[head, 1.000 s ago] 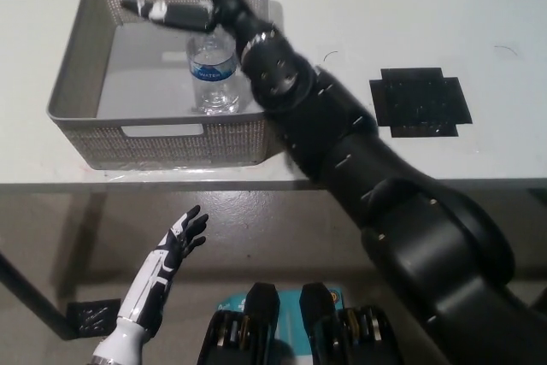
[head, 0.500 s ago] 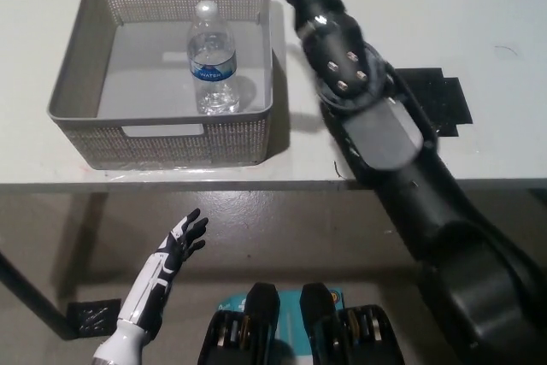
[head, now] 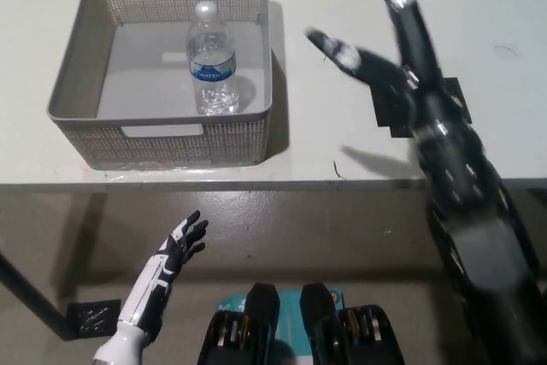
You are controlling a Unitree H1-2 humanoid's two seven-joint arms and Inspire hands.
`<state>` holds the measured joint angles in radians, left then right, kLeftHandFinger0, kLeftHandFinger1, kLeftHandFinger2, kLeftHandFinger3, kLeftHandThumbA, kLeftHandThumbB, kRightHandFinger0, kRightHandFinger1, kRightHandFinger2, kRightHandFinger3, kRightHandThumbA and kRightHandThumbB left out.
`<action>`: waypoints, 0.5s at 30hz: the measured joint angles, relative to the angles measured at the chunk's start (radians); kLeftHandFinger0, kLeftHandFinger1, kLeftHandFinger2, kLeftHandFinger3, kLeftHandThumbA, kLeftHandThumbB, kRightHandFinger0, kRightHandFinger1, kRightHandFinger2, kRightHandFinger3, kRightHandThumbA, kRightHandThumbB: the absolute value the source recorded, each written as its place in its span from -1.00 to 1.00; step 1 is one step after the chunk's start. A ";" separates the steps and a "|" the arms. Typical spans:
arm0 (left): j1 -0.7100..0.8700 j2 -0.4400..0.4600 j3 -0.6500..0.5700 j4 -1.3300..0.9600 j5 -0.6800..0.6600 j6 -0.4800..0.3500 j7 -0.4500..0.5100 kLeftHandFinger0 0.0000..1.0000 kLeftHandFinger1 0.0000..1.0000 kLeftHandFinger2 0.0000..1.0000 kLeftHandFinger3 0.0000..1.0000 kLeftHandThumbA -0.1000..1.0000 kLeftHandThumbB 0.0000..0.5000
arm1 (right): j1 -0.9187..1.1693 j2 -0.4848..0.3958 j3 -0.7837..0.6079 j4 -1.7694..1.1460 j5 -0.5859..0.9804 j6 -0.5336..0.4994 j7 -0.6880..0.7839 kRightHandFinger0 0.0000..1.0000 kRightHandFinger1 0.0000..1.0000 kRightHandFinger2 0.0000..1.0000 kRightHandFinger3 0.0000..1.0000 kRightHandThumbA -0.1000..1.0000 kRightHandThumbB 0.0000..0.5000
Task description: Use the right hand to pick up a water botttle and place it into a container on the left side
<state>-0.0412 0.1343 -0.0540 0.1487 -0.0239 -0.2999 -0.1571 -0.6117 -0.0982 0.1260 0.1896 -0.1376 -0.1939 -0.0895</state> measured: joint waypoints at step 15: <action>0.023 0.000 0.006 0.000 -0.002 0.001 0.000 1.00 1.00 1.00 1.00 1.00 -0.23 | 0.516 -0.094 -0.003 -0.325 0.134 -0.031 0.094 1.00 1.00 1.00 1.00 0.88 0.91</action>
<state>-0.0184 0.1344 -0.0481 0.1485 -0.0256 -0.2984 -0.1571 -0.0956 -0.1926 0.1230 -0.1350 -0.0036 -0.2245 0.0041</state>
